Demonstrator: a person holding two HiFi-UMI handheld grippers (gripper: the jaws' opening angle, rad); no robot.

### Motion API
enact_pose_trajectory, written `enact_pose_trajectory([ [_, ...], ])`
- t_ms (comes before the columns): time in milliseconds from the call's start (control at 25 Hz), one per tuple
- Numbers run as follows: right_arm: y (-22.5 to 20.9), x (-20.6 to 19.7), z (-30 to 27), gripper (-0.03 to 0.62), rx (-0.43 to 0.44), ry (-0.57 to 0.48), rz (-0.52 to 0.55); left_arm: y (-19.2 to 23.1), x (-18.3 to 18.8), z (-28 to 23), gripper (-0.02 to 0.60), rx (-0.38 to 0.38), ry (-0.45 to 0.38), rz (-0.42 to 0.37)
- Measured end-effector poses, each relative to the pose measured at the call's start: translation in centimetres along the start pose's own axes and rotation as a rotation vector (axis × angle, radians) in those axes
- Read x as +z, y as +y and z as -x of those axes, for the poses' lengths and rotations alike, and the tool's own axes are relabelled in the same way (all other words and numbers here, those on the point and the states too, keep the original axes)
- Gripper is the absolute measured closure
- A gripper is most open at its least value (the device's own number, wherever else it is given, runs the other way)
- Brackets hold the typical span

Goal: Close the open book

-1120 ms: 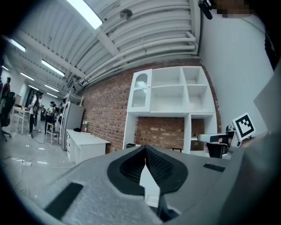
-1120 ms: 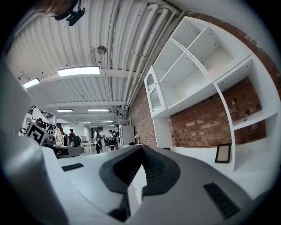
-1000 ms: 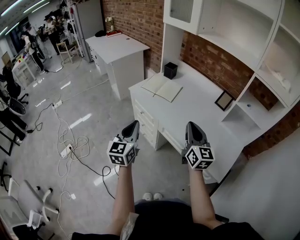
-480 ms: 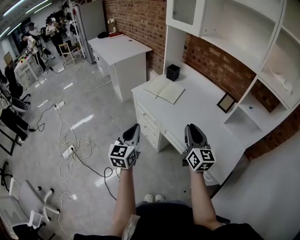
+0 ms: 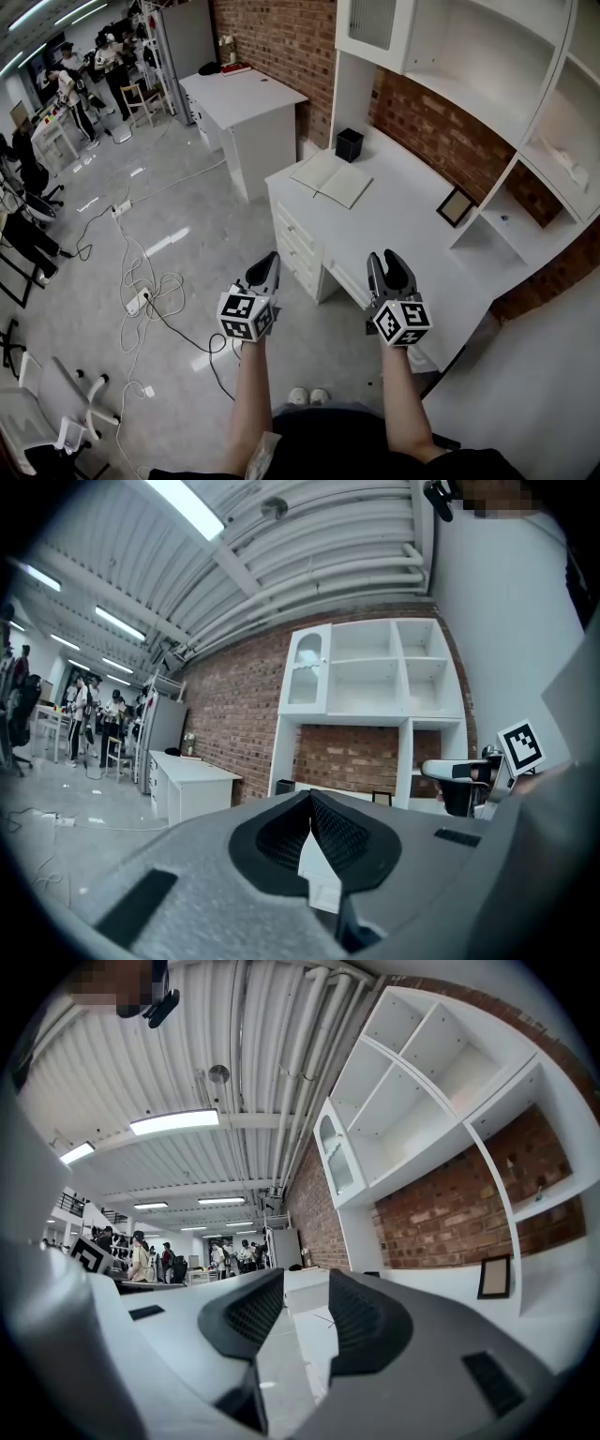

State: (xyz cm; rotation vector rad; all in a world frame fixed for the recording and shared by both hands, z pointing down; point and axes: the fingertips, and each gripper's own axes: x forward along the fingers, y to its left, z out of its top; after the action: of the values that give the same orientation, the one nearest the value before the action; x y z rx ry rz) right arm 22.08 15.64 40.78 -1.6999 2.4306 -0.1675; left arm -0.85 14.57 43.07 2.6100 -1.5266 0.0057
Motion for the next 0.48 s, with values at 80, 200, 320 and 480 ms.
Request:
enact_pose_trajectory([
  [80,-0.1,-0.1,0.1,0.457,0.002,0.001,-0.002,0.1,-0.1,0.1,0.572,0.006,0.002,0.003],
  [200,-0.4,-0.1,0.2,0.454,0.003,0.000,-0.006,0.1,-0.1,0.2,0.572,0.014,0.003,0.005],
  [320,-0.8,-0.1,0.2,0.454,0.006,-0.001,-0.018,0.0,0.0,0.2,0.572,0.021,0.008,-0.001],
  [480,-1.7,0.0,0.1,0.454,0.008,0.001,-0.024,-0.2,0.1,-0.3,0.572,0.031,0.012,-0.004],
])
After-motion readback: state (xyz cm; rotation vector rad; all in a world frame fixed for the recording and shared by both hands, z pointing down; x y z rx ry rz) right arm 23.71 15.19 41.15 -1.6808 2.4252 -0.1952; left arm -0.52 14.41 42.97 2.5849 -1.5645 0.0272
